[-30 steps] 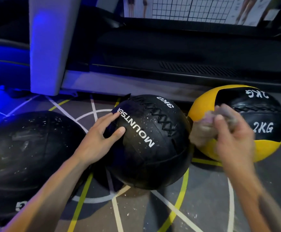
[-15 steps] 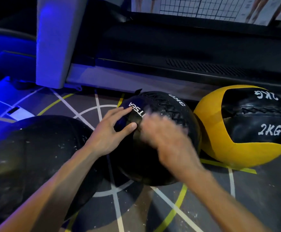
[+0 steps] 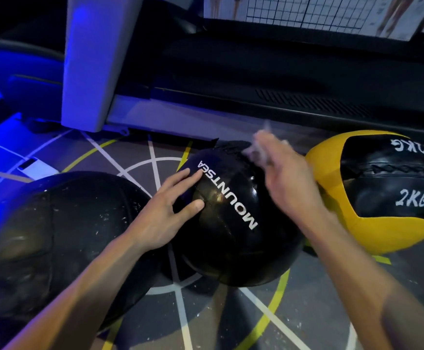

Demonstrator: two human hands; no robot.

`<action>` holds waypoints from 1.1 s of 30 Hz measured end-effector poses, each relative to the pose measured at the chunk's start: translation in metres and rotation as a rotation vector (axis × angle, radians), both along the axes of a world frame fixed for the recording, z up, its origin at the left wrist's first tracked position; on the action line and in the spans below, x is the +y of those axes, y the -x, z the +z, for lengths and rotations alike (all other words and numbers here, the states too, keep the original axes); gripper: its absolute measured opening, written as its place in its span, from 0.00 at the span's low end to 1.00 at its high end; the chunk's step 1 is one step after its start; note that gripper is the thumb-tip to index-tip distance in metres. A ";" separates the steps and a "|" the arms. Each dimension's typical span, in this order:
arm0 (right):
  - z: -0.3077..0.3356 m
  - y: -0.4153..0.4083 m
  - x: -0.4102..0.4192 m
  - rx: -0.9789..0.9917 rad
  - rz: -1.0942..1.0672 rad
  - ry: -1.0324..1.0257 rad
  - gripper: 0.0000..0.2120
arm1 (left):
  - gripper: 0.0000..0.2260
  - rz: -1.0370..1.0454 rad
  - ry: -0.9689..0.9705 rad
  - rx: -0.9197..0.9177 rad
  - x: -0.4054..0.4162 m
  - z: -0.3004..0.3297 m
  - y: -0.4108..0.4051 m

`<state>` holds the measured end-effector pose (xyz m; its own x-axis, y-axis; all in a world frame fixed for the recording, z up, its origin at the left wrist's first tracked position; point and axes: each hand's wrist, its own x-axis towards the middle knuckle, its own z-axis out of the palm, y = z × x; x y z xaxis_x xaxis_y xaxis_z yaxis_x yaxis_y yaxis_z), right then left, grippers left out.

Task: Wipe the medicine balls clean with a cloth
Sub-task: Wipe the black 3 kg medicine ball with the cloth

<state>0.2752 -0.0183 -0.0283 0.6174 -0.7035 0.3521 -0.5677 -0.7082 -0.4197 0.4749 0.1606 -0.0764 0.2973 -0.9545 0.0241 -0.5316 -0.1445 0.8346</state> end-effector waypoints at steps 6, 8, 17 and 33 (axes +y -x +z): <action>-0.009 0.003 0.078 -0.090 0.255 0.043 0.19 | 0.28 0.000 0.039 -0.018 0.033 -0.002 0.007; -0.018 0.015 0.105 -0.001 0.433 0.139 0.19 | 0.27 -0.015 0.057 -0.058 0.040 -0.004 0.008; -0.052 0.090 0.058 -0.428 -0.327 -0.323 0.24 | 0.27 0.013 0.006 -0.091 0.049 0.003 0.016; -0.032 0.072 0.028 -0.210 0.031 -0.145 0.20 | 0.40 0.157 -0.070 -0.062 0.038 0.017 0.041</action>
<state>0.2037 0.0093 -0.0602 0.5635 -0.7379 0.3715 -0.4365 -0.6477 -0.6244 0.4334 0.1987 -0.0596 0.4426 -0.8965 -0.0182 -0.5481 -0.2866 0.7858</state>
